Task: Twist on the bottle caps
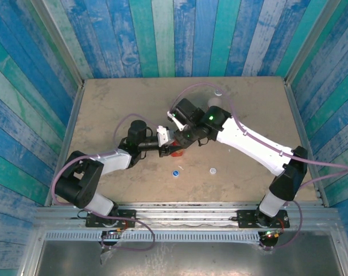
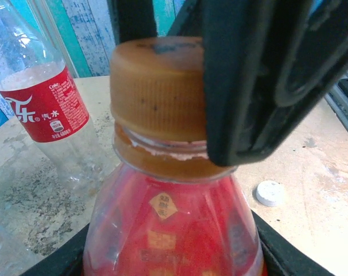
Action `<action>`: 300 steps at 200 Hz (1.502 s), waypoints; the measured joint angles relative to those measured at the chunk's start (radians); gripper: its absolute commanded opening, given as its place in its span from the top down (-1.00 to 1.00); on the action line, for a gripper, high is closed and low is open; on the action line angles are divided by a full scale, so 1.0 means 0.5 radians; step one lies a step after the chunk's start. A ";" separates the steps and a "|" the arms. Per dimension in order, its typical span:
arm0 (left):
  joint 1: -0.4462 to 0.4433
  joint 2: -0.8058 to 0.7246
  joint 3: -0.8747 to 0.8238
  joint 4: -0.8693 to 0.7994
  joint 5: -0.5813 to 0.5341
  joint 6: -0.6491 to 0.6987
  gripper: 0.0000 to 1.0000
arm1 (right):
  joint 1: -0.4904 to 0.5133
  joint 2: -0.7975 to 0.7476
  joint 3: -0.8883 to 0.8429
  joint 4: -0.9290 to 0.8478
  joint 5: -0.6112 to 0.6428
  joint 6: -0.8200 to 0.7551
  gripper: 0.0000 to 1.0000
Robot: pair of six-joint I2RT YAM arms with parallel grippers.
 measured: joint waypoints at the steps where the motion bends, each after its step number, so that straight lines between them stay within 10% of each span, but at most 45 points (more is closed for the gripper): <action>1: 0.000 0.000 0.000 0.000 0.001 0.000 0.08 | 0.002 -0.001 -0.002 0.002 0.005 0.009 0.59; 77: -0.002 0.000 0.000 -0.010 0.030 0.037 0.06 | 0.005 -0.105 -0.108 0.049 0.028 -0.196 -0.38; 181: -0.005 0.000 0.027 -0.117 0.179 0.134 0.07 | -0.075 -0.214 -0.042 -0.169 -0.360 -1.704 -0.07; 275: -0.005 0.000 0.046 -0.174 0.237 0.142 0.08 | -0.114 0.072 0.232 -0.316 -0.414 -1.817 0.82; 300: -0.007 0.000 0.044 -0.159 0.204 0.117 0.06 | -0.114 0.076 0.237 -0.313 -0.385 -1.718 0.76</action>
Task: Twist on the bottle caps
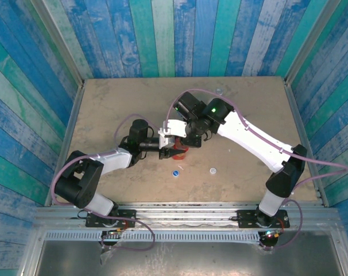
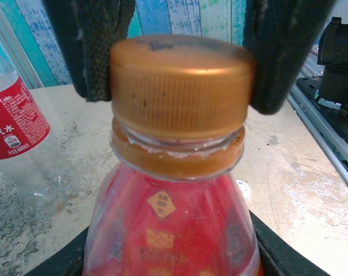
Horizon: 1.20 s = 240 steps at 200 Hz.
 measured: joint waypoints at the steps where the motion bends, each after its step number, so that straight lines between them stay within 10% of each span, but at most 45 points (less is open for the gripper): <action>1: -0.001 0.000 -0.001 0.002 -0.005 -0.001 0.06 | 0.000 0.001 0.000 -0.001 0.002 0.012 0.75; 77: -0.010 -0.079 -0.108 0.113 -0.178 -0.039 0.07 | 0.240 -0.079 -0.198 0.245 0.520 1.480 0.79; 106: -0.007 -0.079 -0.108 0.119 -0.208 -0.043 0.08 | 0.292 -0.068 -0.203 0.272 0.671 1.839 0.30; 148: 0.002 -0.079 -0.108 0.134 -0.197 -0.092 0.08 | 0.269 -0.274 -0.465 0.467 0.622 1.505 -0.26; 240: 0.002 -0.143 -0.076 0.172 0.150 -0.272 0.04 | 0.004 -0.911 -0.960 0.845 -0.237 0.391 -0.43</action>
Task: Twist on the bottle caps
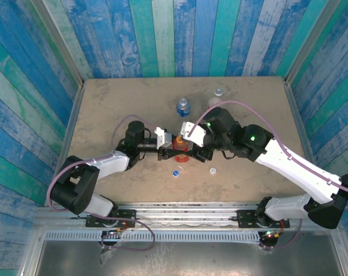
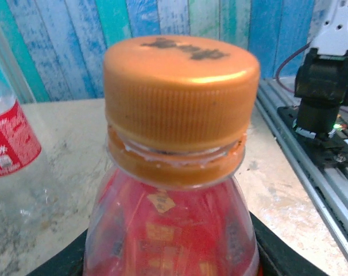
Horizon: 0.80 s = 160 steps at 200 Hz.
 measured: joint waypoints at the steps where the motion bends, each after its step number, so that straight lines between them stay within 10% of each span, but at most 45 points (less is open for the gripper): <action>1: 0.000 -0.003 0.002 0.000 0.005 0.001 0.04 | -0.003 0.001 -0.002 0.004 -0.005 -0.003 -0.43; 119: -0.011 -0.111 0.024 -0.116 0.150 0.003 -0.05 | -0.105 0.275 -0.028 0.291 -0.406 -0.146 0.58; 160: -0.011 -0.124 -0.005 0.008 0.138 -0.071 -0.40 | -0.109 0.198 -0.138 0.428 -0.447 -0.055 0.69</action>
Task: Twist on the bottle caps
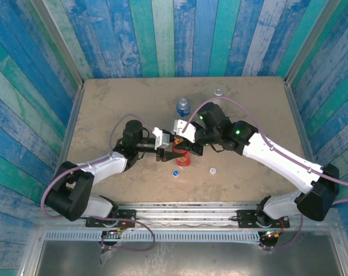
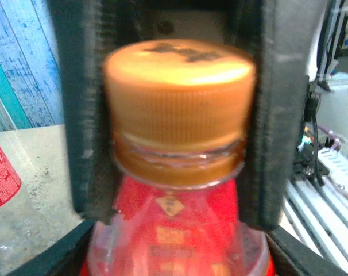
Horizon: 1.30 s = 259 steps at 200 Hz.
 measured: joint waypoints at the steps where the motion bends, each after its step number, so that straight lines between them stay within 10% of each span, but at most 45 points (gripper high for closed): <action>1: 0.000 0.000 -0.002 0.003 0.000 -0.005 -0.41 | -0.001 -0.002 -0.003 0.004 -0.002 0.002 0.69; 140: -0.004 -0.047 -0.041 0.313 0.056 -0.220 -0.24 | -0.102 -0.290 -0.420 0.681 -0.306 0.354 0.69; 174: -0.004 -0.064 -0.037 0.172 0.037 -0.132 -0.46 | -0.101 -0.279 -0.500 0.870 -0.362 0.446 0.69; 234: -0.004 -0.065 -0.037 0.121 0.031 -0.119 0.07 | -0.106 -0.283 -0.568 1.042 -0.376 0.491 0.60; 259: -0.005 -0.067 -0.037 0.106 0.027 -0.098 0.15 | -0.107 -0.295 -0.570 1.026 -0.370 0.485 0.17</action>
